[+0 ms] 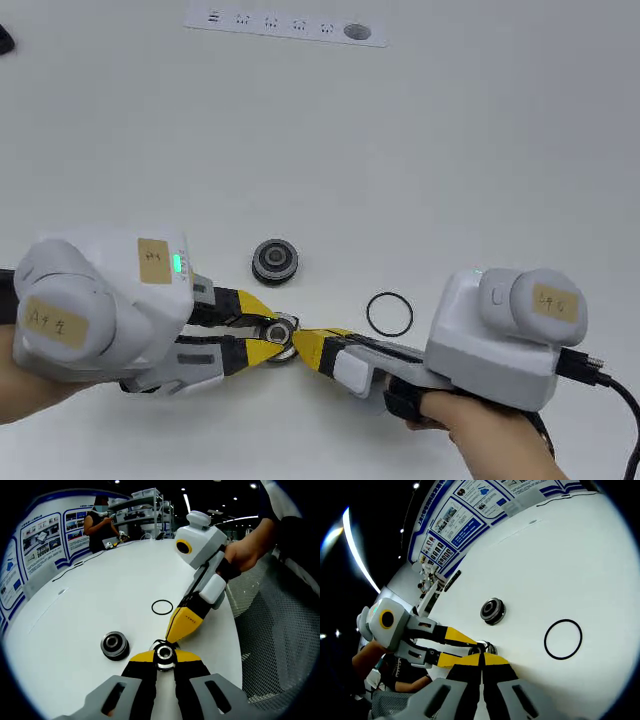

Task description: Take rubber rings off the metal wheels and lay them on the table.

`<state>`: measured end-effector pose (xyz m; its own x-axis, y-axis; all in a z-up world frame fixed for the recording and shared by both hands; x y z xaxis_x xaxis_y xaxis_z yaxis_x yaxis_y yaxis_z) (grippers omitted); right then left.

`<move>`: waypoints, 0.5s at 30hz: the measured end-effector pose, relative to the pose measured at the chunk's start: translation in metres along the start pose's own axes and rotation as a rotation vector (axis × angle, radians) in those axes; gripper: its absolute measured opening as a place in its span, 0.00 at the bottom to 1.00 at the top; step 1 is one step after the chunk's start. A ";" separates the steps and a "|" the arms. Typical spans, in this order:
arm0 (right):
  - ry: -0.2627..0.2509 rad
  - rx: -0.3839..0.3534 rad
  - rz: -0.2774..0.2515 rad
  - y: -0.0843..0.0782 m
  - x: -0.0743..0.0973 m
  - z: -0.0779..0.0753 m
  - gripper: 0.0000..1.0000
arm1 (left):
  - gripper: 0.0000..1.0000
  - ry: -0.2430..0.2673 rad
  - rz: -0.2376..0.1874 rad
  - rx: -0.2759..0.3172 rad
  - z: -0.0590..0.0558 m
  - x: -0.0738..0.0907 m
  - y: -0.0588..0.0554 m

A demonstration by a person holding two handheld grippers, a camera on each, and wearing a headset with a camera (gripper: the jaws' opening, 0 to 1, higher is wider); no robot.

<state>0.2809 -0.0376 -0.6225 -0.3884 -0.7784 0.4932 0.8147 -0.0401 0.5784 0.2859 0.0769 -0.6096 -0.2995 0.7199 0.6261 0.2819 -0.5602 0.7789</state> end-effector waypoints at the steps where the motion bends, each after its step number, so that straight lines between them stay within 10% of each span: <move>1: 0.000 0.005 0.000 0.000 0.000 0.000 0.01 | 0.12 0.000 0.000 0.000 0.000 0.000 0.000; 15: 0.004 0.071 0.029 0.002 -0.001 0.004 0.01 | 0.12 0.000 0.004 -0.006 0.001 0.000 -0.001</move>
<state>0.2809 -0.0350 -0.6195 -0.3635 -0.7809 0.5080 0.7927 0.0271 0.6090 0.2863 0.0778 -0.6101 -0.2983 0.7179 0.6290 0.2771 -0.5655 0.7768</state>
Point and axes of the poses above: the centre of the closed fingertips' face, and the gripper's own axes: x roughly backward along the fingers, z roughly to its left, y roughly out of its top, the point moved 7 cm from there along x, roughly backward along the fingers, and after that the axes turned 3 degrees about x, right-handed, at the moved point
